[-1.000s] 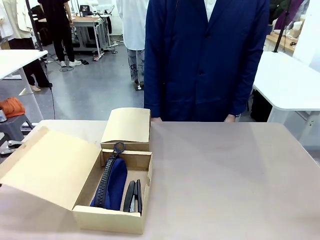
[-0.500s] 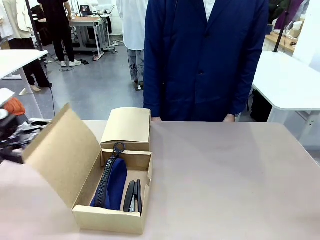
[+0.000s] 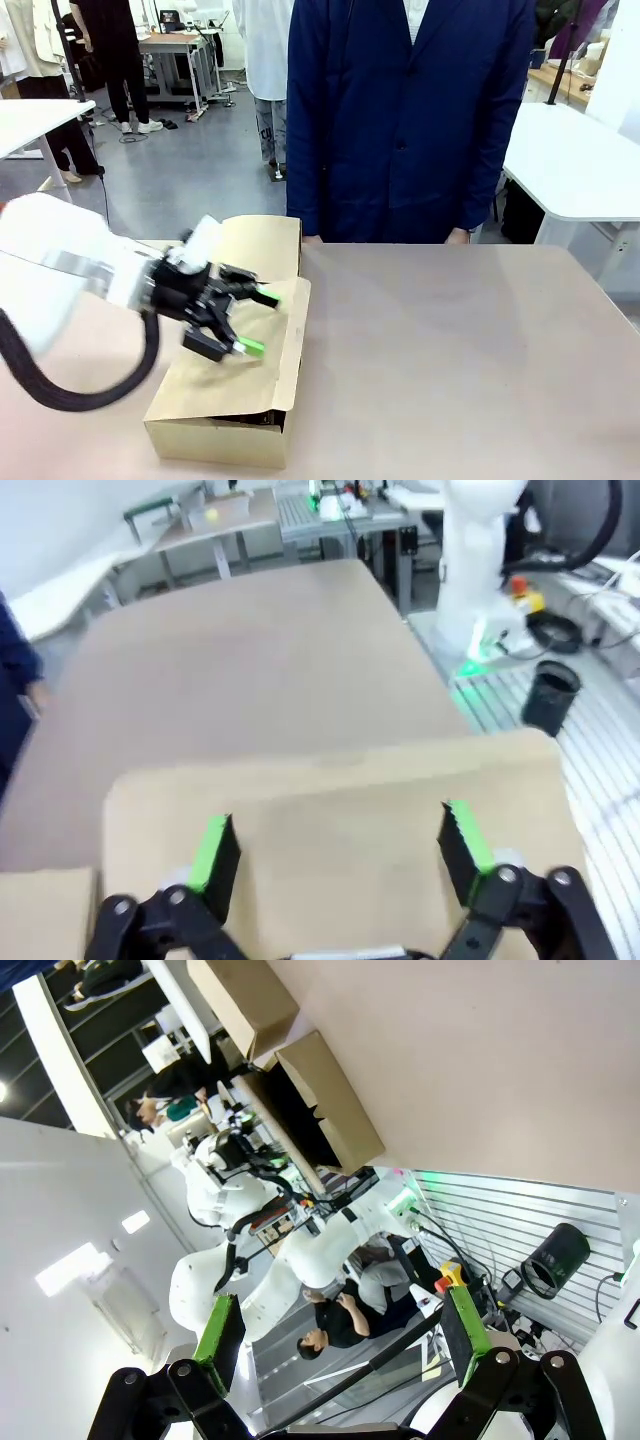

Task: Place items inside the box.
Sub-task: Close the lid of the Mailer Box closest to the robot.

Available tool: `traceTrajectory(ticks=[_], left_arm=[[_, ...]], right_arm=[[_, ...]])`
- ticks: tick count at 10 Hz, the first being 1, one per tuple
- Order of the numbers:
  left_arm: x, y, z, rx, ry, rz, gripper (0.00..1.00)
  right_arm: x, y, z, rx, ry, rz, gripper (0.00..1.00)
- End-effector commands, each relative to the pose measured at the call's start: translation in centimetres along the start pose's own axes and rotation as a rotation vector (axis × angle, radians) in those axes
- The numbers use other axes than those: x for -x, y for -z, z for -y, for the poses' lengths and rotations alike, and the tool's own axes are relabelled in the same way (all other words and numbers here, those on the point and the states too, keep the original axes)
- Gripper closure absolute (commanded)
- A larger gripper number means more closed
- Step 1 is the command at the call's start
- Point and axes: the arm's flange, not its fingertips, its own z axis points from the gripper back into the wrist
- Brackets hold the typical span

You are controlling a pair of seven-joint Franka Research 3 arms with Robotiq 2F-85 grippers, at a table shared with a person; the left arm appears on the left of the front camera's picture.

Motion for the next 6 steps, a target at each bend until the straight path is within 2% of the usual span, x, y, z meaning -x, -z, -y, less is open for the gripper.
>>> traceTrajectory(ticks=[1,6], left_arm=[[2.4,1.2,16.7,-0.047,0.026,-0.040,0.00],[3.9,0.7,16.6,-0.049,0.027,-0.087,0.00]], right_arm=[[0.3,-0.2,-0.1,-0.007,-0.018,-0.001,0.00],[0.3,-0.2,-0.1,-0.007,-0.018,-0.001,0.00]])
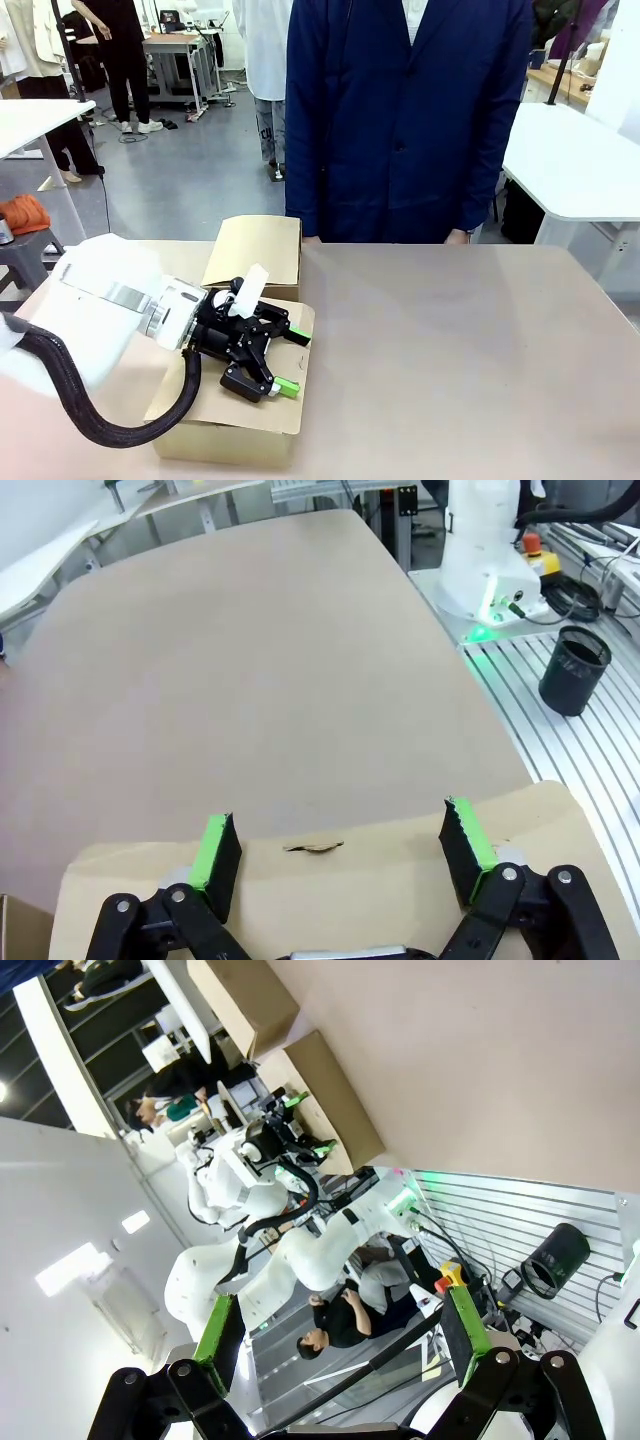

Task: Place items inside the box.
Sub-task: Close the lid of the Mailer Box closest to the robot.

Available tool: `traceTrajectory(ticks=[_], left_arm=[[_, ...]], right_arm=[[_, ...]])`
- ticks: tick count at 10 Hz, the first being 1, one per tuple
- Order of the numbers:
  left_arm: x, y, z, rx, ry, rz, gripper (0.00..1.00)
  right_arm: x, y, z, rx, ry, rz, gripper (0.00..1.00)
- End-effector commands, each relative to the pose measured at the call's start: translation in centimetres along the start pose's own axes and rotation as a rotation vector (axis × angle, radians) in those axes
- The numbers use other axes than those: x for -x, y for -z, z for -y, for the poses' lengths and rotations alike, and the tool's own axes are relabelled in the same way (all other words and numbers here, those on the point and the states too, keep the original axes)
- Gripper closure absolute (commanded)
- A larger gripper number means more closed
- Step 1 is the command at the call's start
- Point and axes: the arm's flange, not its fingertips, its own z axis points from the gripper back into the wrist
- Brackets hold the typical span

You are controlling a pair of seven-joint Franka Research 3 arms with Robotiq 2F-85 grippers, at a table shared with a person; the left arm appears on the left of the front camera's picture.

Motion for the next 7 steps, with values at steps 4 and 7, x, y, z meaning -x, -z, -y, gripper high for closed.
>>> traceTrajectory(ticks=[4,7], left_arm=[[-1.2,-10.6,14.0,0.038,-0.089,0.085,0.00],[-3.8,-21.3,12.8,0.132,-0.249,0.293,0.00]], right_arm=[[0.2,-0.2,0.0,-0.007,-0.018,-0.001,0.00],[0.2,-0.2,0.0,-0.007,-0.018,-0.001,0.00]])
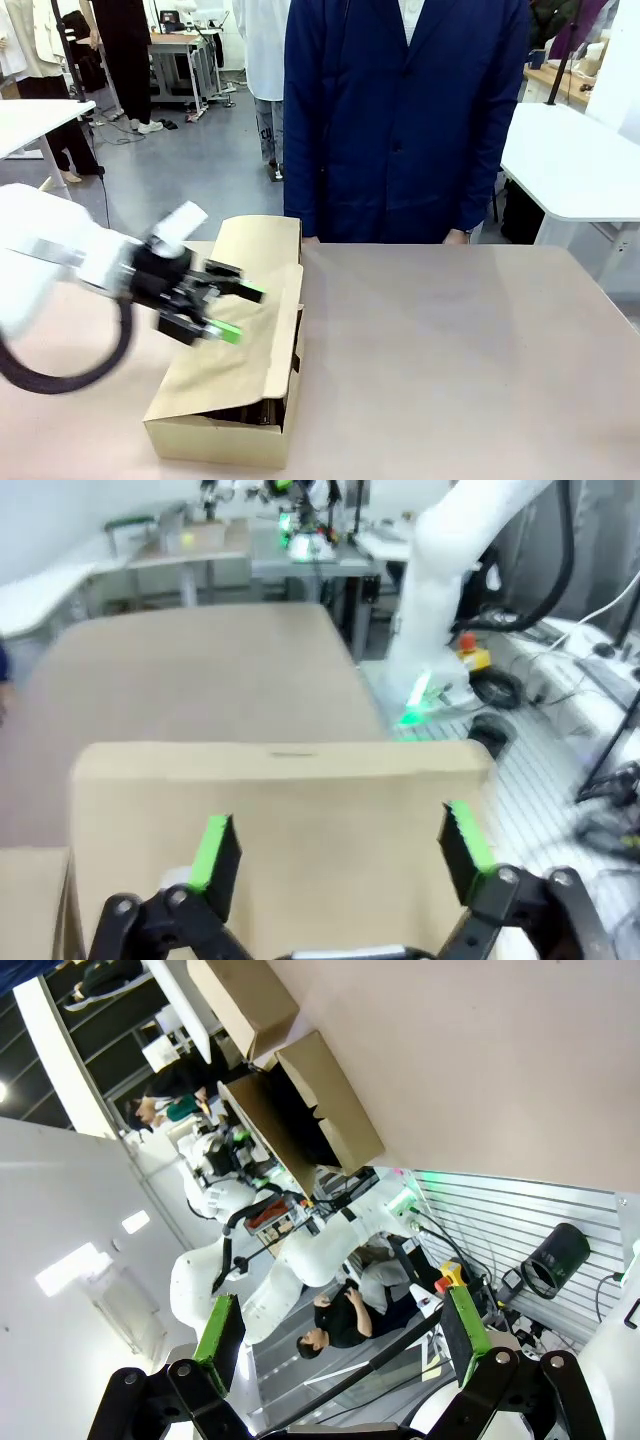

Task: Place items inside the box.
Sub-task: Close the lid of the Mailer Box closest to the robot.

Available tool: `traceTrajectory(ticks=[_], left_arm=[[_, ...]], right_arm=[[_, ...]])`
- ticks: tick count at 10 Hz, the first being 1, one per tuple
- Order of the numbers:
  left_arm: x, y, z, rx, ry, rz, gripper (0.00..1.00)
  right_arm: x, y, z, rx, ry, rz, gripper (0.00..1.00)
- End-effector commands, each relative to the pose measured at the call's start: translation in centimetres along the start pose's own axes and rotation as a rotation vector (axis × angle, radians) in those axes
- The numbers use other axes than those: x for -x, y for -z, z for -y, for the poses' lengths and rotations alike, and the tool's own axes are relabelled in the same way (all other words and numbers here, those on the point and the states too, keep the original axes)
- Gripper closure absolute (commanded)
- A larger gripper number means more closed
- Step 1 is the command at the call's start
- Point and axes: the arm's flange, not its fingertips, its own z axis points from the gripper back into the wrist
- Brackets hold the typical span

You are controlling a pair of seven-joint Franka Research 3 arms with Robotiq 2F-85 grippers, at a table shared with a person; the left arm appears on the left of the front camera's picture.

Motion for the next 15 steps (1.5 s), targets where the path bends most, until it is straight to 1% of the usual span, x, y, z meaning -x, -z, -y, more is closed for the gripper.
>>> traceTrajectory(ticks=[1,2,3,4,5,6,7,8,9,15], left_arm=[[-0.2,-9.0,14.2,-0.012,-0.146,0.109,0.00],[0.4,-12.5,13.6,-0.016,-0.260,0.101,0.00],[0.7,-15.7,13.0,-0.060,-0.472,0.130,0.00],[0.6,-18.2,12.6,-0.149,-0.793,0.181,0.00],[1.0,-20.7,12.5,-0.196,-0.926,0.269,0.00],[2.1,-23.0,12.1,-0.151,-1.050,0.340,0.00],[3.1,-23.9,11.1,-0.103,-1.147,0.397,0.00],[4.4,-24.4,10.3,-0.076,-1.189,0.444,0.00],[3.8,-23.3,13.2,-0.156,-0.958,0.231,0.00],[3.8,-23.3,13.2,-0.156,-0.958,0.231,0.00]], right_arm=[[0.3,-0.2,0.0,-0.007,-0.018,0.000,0.00],[0.3,-0.2,0.0,-0.007,-0.018,0.000,0.00],[0.3,-0.2,0.0,-0.007,-0.018,0.000,0.00],[0.3,-0.2,0.0,-0.007,-0.018,0.000,0.00],[0.3,-0.2,0.0,-0.007,-0.018,0.000,0.00],[0.3,-0.2,0.0,-0.007,-0.018,0.000,0.00],[0.3,-0.2,0.0,-0.007,-0.018,0.000,0.00],[0.3,-0.2,0.0,-0.007,-0.018,0.000,0.00],[0.3,-0.2,0.0,-0.007,-0.018,0.000,0.00],[0.3,-0.2,0.0,-0.007,-0.018,0.000,0.00]])
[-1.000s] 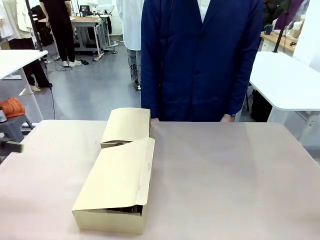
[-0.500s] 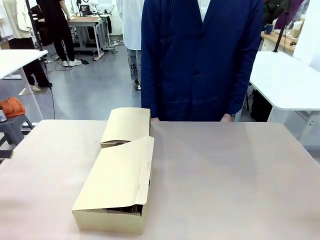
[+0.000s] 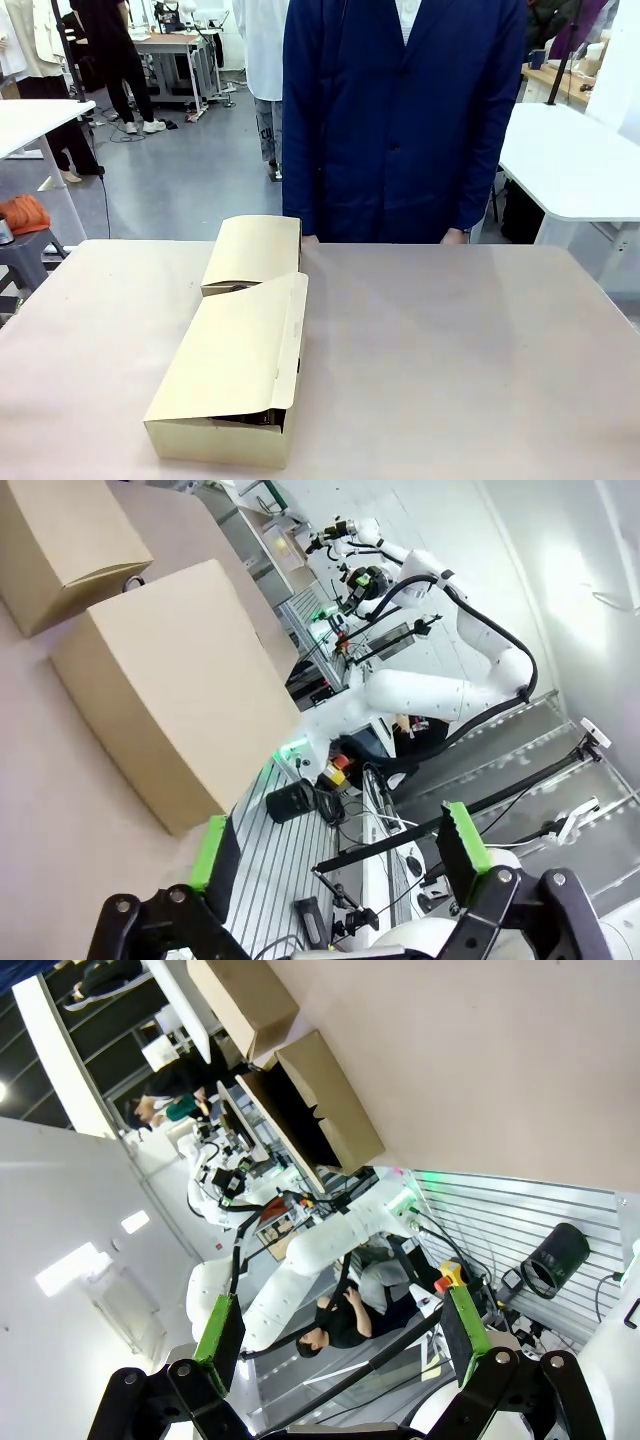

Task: Place items inside the box.
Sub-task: Close the lid of the Mailer Box closest to the robot.

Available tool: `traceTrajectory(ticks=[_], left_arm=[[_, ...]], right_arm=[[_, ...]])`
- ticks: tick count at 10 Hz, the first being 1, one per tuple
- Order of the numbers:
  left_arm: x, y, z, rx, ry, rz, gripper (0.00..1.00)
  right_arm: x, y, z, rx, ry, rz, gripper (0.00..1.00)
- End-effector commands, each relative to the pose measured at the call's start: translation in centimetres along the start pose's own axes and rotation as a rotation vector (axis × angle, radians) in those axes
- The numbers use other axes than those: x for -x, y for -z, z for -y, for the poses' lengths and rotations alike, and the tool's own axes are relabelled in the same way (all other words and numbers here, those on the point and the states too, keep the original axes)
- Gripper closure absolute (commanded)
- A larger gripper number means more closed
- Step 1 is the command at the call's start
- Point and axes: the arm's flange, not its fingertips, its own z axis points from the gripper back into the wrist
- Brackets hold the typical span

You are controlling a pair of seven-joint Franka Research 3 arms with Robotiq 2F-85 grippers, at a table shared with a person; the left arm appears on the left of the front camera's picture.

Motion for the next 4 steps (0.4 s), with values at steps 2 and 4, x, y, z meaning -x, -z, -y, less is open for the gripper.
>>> traceTrajectory(ticks=[2,4], left_arm=[[0.68,-0.07,-0.18,-0.002,0.010,0.003,0.00],[0.68,-0.07,-0.18,-0.002,0.010,0.003,0.00]], right_arm=[[0.25,-0.16,0.00,-0.008,-0.018,0.000,0.00],[0.25,-0.16,0.00,-0.008,-0.018,0.000,0.00]])
